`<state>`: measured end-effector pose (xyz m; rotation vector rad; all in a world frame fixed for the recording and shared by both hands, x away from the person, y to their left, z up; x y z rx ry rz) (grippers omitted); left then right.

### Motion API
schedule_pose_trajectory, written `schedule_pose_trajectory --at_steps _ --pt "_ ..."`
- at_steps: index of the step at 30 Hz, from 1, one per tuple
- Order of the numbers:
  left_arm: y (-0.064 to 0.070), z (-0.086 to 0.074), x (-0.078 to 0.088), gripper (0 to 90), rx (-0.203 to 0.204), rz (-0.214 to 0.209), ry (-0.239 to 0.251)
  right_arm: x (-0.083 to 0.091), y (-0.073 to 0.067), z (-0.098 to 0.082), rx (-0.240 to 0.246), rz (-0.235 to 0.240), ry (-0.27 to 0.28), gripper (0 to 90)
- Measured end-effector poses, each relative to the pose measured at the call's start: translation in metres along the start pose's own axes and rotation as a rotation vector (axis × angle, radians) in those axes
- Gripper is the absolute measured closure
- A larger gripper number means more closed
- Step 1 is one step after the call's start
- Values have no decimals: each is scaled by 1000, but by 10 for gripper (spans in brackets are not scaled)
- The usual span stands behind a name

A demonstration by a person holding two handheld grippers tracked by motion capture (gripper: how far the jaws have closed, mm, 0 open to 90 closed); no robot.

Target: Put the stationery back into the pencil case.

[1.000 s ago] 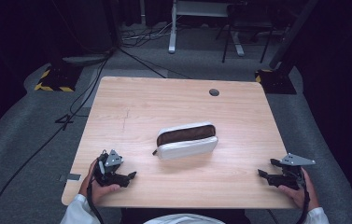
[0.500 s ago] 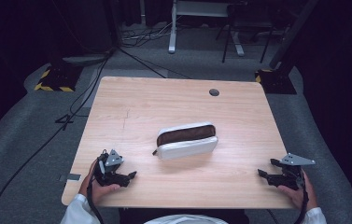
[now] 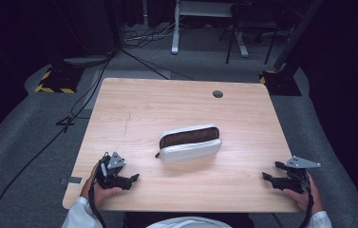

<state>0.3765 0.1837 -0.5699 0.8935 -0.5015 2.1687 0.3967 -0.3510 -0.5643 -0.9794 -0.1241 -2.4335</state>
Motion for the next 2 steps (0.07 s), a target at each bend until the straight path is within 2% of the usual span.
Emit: schedule_pose_trajectory --at_steps 2 --pt "0 0 0 147 -2 1 -1 0 0 0 0 0 0 220"
Point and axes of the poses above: each handheld gripper's, and its own axes: x roughly backward along the jaws, z roughly out of its top, y roughly to its right, the point moved 9 cm from there along -x, roughly forward along the jaws, and after that the axes turned 8 degrees about -x, right-handed, at the moved point
